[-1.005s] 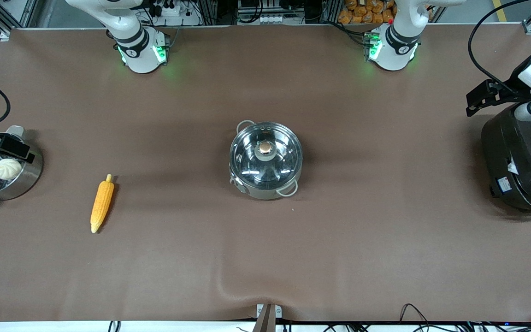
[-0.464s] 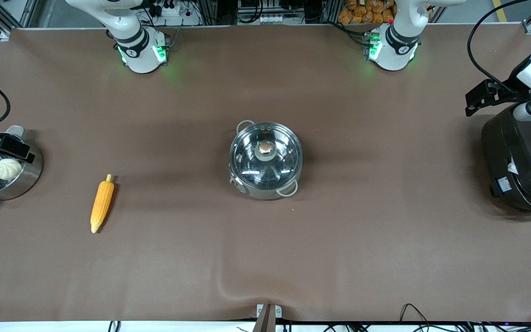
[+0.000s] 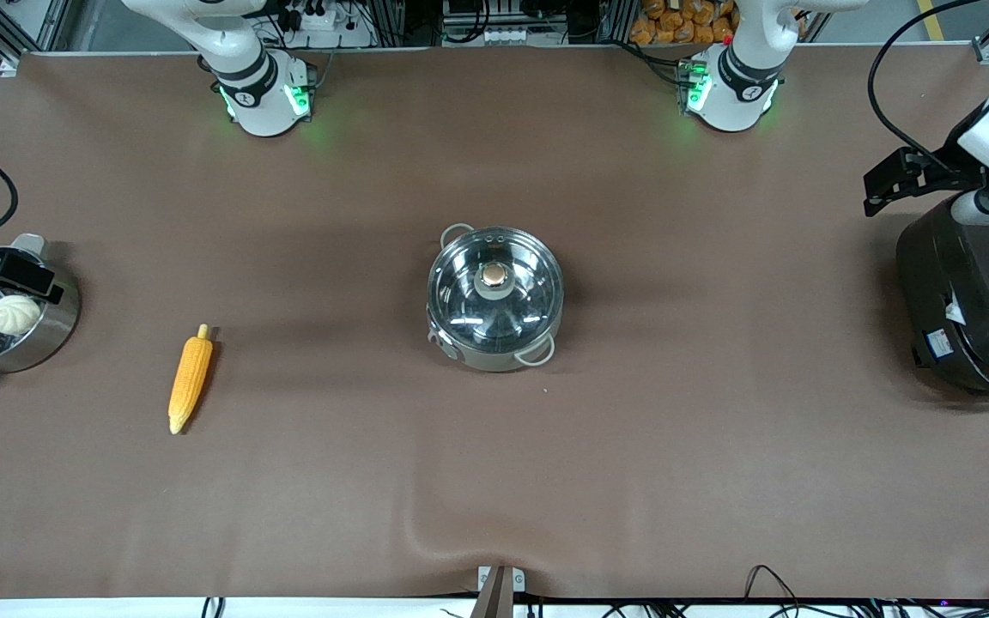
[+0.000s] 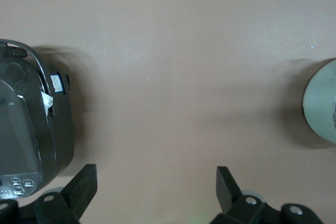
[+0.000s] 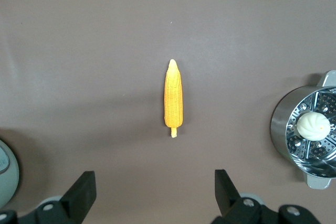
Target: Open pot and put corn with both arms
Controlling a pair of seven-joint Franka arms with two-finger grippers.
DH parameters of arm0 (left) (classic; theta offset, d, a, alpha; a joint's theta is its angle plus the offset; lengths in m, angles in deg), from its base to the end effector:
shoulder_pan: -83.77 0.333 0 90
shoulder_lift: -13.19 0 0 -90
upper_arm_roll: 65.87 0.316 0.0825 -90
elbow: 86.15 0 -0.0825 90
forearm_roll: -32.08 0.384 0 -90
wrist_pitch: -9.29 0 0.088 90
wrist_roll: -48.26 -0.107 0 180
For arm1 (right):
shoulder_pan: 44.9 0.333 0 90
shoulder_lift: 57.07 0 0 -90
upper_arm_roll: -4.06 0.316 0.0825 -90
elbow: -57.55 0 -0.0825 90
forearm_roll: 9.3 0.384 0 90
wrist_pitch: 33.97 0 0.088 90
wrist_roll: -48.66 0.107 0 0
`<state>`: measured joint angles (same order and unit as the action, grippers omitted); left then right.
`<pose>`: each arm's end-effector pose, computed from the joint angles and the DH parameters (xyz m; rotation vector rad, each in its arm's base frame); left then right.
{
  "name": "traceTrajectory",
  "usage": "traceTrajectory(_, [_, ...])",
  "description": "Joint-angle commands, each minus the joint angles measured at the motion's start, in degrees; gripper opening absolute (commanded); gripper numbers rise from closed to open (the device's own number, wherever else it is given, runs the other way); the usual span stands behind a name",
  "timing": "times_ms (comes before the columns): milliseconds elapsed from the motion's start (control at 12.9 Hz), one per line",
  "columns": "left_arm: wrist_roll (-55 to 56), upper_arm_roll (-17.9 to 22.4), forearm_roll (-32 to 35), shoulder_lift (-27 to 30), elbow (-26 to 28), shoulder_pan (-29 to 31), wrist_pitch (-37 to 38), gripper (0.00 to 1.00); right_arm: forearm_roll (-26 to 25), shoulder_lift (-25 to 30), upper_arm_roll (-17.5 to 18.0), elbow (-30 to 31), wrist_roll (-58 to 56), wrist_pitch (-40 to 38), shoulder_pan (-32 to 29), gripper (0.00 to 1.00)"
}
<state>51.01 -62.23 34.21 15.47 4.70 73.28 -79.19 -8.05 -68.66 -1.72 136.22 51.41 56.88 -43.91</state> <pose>0.5363 -0.0596 0.6370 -3.1050 0.1097 -0.0019 0.6161 -0.0426 0.6012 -3.1336 0.2034 -0.0178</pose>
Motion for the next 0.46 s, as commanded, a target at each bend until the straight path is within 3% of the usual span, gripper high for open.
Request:
traceTrajectory(0, [1.20,-0.57,-0.46,-1.04,-1.03,-0.06,0.07,1.00,0.25,-0.27,0.33,-0.98,-0.11,-0.76,-0.55,1.00])
traceTrajectory(386, [1.29,-1.01,-0.90,-0.87,-1.03,0.38,0.07,1.00,0.16,-0.27,0.33,-0.98,-0.19,-0.76,-0.64,1.00])
